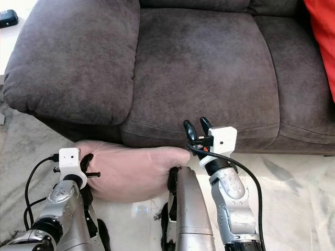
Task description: Move the pillow to the sofa from floor
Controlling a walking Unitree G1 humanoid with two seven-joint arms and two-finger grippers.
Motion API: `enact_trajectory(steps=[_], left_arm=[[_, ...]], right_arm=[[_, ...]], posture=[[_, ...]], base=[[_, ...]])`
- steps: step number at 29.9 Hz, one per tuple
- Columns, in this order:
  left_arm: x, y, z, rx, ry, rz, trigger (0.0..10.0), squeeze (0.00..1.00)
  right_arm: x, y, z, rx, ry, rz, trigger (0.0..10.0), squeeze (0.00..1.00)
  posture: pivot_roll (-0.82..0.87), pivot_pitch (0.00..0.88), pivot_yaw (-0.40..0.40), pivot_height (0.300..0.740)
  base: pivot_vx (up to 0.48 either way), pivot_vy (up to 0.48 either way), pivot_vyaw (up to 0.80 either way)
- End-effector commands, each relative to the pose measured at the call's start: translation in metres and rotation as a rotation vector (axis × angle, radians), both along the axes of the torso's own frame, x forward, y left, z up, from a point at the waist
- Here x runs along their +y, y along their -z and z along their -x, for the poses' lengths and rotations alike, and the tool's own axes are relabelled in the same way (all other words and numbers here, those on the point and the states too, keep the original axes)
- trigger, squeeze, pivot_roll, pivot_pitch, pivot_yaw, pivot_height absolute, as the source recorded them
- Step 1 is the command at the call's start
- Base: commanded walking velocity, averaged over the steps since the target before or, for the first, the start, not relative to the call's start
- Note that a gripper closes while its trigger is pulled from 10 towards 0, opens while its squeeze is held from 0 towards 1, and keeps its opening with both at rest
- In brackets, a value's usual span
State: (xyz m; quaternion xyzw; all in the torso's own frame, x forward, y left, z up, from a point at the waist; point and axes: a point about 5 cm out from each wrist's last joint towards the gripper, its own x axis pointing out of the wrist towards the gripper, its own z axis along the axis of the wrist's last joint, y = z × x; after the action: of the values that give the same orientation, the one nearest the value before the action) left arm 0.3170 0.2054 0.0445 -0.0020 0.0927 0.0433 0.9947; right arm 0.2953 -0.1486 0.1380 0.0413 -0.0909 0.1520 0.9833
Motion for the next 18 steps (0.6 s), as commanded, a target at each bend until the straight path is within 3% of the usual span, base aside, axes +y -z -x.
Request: enact_trajectory(steps=[1,10,18], left_arm=[[0.006,-0.011,-0.002,-0.075,-0.034,-0.003,10.0,0.00],[0.002,-0.016,-0.007,-0.097,-0.018,0.020,10.0,0.00],[0.004,-0.021,-0.011,-0.112,-0.021,0.016,10.0,0.00]], right_arm=[[-0.004,0.007,0.003,0.013,0.022,0.001,10.0,0.00],[-0.004,0.009,0.000,0.012,0.028,0.001,10.0,0.00],[0.002,0.009,-0.007,0.004,0.020,0.000,10.0,0.00]], posture=[[0.00,0.233,-0.039,0.500],[0.01,0.210,-0.034,0.500],[0.02,0.191,-0.035,0.500]], base=[[0.000,0.000,0.00],[0.000,0.000,0.00],[-0.275,0.000,0.00]])
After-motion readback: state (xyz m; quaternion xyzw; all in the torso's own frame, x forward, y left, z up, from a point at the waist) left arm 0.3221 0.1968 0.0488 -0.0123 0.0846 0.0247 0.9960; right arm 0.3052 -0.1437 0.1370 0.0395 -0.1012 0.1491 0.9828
